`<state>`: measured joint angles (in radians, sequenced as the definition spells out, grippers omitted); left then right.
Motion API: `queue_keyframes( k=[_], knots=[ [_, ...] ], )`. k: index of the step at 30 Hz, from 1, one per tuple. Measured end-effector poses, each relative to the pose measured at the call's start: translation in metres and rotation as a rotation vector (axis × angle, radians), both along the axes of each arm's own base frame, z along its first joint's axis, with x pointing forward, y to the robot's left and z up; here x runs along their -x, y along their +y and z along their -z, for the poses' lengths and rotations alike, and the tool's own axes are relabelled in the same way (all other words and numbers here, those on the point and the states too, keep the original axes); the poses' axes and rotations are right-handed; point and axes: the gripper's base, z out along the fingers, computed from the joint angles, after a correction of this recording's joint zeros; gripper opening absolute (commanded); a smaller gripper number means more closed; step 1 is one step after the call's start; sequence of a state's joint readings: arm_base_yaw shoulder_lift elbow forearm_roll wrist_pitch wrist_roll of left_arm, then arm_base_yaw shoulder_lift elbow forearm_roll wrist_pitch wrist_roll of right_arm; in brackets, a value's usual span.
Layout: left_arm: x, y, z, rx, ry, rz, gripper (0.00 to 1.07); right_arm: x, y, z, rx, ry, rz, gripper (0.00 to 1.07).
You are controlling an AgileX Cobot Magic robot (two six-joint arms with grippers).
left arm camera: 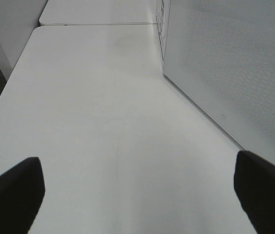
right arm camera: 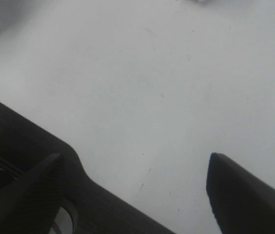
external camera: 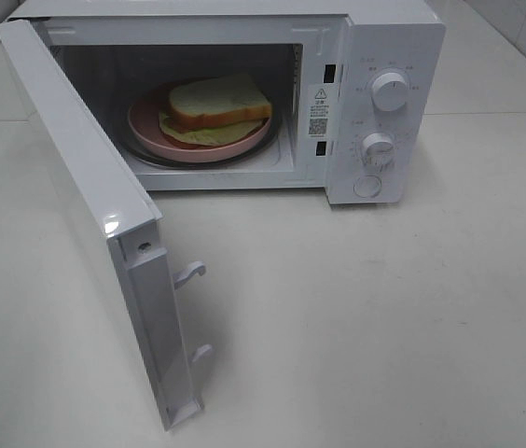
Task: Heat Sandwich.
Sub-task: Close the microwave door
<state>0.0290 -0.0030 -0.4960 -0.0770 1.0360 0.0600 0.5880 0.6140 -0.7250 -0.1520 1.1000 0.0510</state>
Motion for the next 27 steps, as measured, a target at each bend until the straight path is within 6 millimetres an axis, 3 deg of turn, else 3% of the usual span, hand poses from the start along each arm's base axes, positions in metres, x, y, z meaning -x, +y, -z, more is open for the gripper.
queue_keyframes(
  k=[9,17,27],
  knots=[
    [0.000,0.000,0.000,0.000,0.000,0.000,1.01,0.032,-0.026,-0.008,-0.070,-0.110,0.094,0.76],
    [0.000,0.000,0.000,0.000,0.000,0.000,1.01,0.049,-0.038,-0.012,-0.113,-0.204,0.202,0.76],
    [0.000,0.000,0.000,0.000,0.000,0.000,1.01,0.066,-0.045,0.011,-0.145,-0.325,0.328,0.76]
  ],
)
